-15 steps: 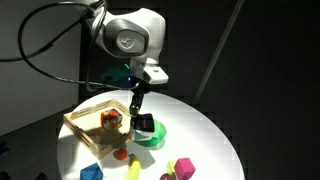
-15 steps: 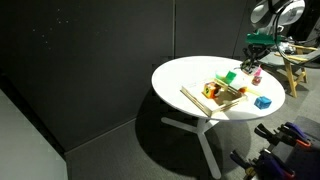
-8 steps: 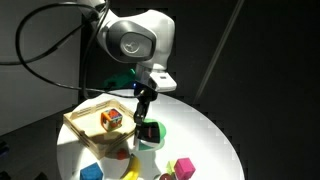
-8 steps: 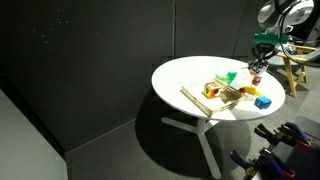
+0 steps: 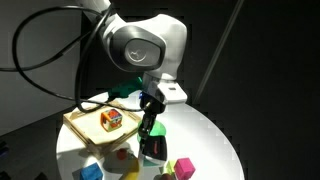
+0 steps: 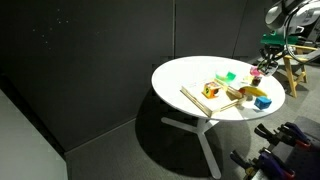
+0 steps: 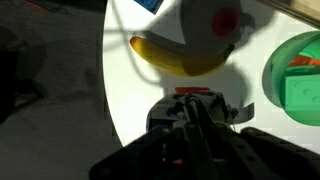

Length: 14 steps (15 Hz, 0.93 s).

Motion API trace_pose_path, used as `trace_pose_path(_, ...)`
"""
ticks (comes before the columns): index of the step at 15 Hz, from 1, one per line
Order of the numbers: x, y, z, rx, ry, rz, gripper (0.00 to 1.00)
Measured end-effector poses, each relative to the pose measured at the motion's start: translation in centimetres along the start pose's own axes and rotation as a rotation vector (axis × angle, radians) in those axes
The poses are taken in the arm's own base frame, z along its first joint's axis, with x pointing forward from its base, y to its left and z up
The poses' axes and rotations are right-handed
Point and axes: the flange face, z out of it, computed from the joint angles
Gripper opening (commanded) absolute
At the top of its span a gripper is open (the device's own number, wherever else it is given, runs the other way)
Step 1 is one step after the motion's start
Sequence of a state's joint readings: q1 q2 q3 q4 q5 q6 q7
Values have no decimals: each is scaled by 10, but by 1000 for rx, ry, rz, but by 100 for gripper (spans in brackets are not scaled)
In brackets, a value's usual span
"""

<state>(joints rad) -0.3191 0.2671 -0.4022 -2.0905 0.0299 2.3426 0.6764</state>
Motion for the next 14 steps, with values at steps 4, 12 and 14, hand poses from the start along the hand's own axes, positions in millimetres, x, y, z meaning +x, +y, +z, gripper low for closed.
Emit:
trace_pose_path(4, 8, 10, 17, -34, -8, 7, 2)
trace_pose_path(12, 18, 23, 49, -141, -24, -7, 2)
trace_pose_path(14, 21, 25, 55, -162, -23, -11, 2)
